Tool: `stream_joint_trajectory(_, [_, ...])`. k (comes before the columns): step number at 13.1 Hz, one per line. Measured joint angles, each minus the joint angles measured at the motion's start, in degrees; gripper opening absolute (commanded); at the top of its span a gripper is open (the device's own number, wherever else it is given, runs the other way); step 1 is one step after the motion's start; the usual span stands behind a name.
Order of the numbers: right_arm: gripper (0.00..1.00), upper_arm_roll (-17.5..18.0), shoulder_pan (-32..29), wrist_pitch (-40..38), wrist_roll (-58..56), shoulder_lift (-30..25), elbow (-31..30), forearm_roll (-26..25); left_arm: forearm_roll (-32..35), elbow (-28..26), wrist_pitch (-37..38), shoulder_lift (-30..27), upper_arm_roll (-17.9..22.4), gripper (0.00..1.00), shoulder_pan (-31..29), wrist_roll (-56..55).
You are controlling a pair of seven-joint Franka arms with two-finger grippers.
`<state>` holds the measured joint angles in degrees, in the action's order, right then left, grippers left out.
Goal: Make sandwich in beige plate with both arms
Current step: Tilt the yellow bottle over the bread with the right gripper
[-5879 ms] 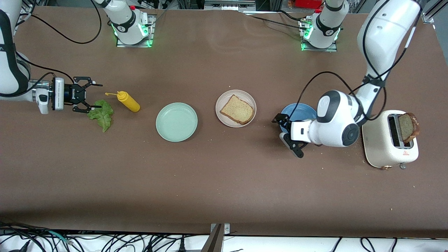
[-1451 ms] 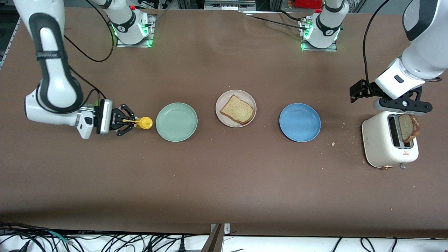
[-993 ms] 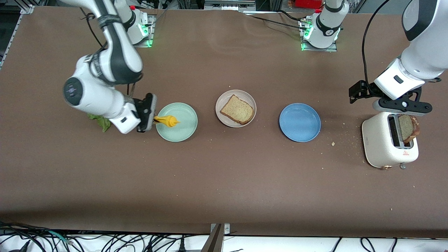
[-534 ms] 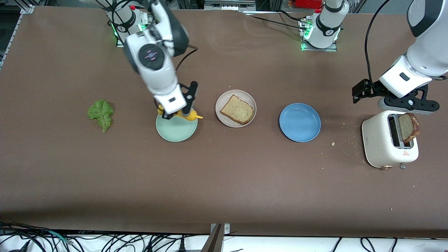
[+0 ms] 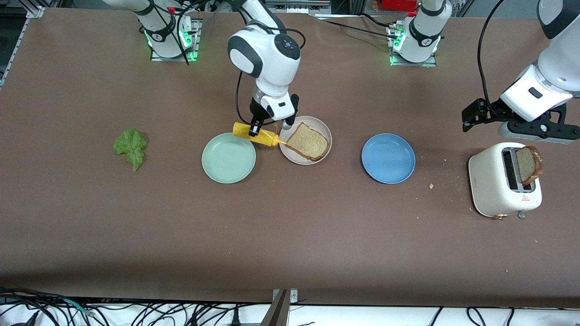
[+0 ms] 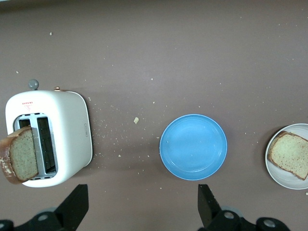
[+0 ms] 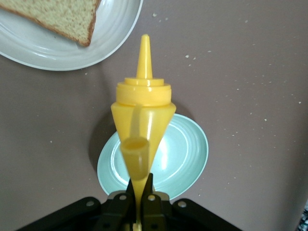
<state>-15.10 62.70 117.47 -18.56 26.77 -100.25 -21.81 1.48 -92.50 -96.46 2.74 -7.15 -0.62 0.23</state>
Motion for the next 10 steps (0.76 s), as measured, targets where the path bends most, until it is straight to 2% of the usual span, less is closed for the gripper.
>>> stream_joint_trajectory(7, [0.0, -0.1, 6.0, -3.6, 9.8, 4.4, 0.0, -8.3, 0.0, 2.1, 2.3, 0.1, -0.4, 1.0, 0.8, 0.0])
stream_joint_trajectory(10, [0.0, -0.1, 7.8, -4.1, 14.1, 7.8, 1.6, -9.7, 0.0, 2.1, 3.6, 0.2, -0.5, 1.0, 1.8, 0.0])
